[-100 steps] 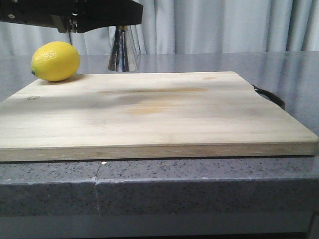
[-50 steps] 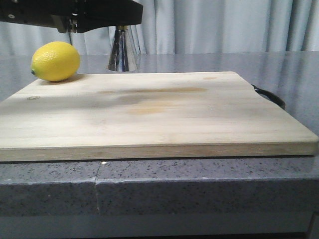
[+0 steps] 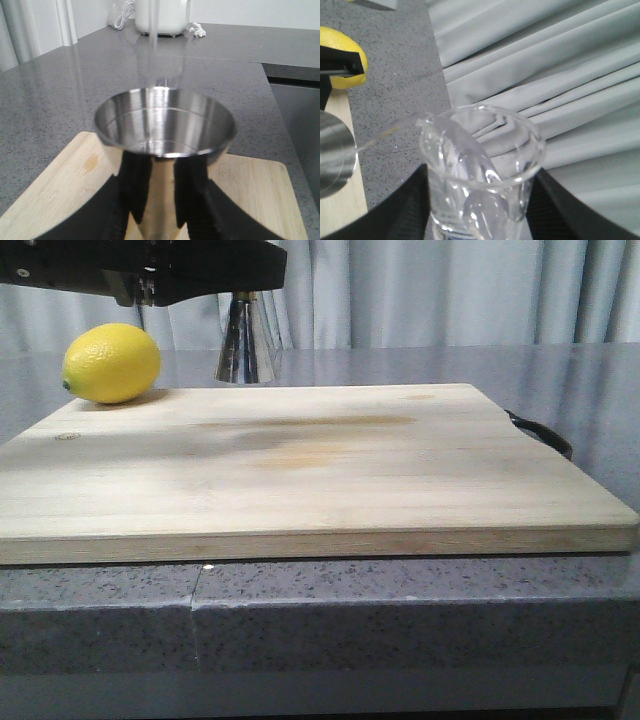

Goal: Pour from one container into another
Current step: 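Tilt the beaker with the right gripper, pouring liquid into the jigger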

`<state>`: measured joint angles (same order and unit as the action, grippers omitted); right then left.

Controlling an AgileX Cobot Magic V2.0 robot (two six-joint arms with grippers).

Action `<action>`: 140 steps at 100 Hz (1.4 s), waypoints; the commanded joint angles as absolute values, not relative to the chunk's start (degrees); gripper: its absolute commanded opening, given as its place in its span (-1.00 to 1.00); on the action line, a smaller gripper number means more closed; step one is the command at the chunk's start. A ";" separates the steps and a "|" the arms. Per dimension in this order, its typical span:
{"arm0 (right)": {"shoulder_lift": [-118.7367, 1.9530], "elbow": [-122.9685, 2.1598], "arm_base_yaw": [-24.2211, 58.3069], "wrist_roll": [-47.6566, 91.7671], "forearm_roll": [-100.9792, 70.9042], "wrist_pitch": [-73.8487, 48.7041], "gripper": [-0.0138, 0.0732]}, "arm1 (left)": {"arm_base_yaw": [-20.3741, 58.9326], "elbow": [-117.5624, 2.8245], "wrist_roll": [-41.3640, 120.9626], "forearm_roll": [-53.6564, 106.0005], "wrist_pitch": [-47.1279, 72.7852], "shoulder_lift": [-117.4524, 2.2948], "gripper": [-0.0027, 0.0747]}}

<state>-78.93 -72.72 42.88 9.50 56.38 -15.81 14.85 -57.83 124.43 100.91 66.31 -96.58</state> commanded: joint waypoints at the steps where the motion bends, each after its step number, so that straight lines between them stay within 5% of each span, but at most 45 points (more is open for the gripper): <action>1: -77.19 -74.97 42.94 9.50 59.09 -12.88 0.00 | 15.45 -59.58 124.03 105.52 72.74 -94.55 -0.45; 140: -77.19 -74.97 42.94 9.50 70.15 -12.93 0.00 | 15.45 -59.58 124.03 105.52 72.74 -94.55 -0.45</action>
